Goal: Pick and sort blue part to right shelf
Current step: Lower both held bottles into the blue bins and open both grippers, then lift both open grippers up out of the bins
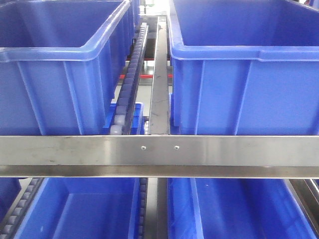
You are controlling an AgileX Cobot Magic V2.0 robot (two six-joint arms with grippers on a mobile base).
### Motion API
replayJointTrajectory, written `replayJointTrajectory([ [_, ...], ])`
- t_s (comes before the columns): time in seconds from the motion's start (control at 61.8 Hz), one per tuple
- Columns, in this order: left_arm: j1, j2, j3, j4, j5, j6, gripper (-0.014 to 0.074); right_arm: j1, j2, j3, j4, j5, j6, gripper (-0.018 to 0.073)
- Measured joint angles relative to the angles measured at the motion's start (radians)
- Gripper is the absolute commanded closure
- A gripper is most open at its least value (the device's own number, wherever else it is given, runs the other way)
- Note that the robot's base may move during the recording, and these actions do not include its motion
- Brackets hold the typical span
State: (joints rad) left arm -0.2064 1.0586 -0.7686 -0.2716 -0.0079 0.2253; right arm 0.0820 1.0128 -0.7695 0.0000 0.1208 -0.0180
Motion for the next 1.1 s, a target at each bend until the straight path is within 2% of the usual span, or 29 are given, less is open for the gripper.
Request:
replayJointTrajectory([
  [0.259,0.0,0.207,-0.086,0.0,-0.071,0.0,0.021,0.007,0.244,-0.089,-0.01,-0.109,-0.002,0.0145],
  [0.485,0.005,0.308,-0.138,0.004,-0.096,0.0,0.021,0.007,0.327,-0.092,-0.01,-0.209,-0.005,0.0145],
  [0.647,0.038,0.328,-0.141,0.004,-0.098,0.0,0.02,0.007,0.337,-0.092,-0.012,-0.228,-0.005,0.0144],
  [0.728,0.054,0.328,-0.141,0.004,-0.098,0.0,0.0153,0.007,0.337,-0.092,-0.012,-0.232,-0.005,0.0134],
  [0.906,0.062,0.328,-0.141,0.004,-0.093,0.0,-0.0022,0.007,0.337,-0.092,-0.013,-0.236,-0.007,-0.0009],
  [1.1,0.062,0.328,-0.143,0.004,-0.064,0.0,-0.0031,0.007,0.337,-0.093,-0.013,-0.239,-0.007,-0.0012],
])
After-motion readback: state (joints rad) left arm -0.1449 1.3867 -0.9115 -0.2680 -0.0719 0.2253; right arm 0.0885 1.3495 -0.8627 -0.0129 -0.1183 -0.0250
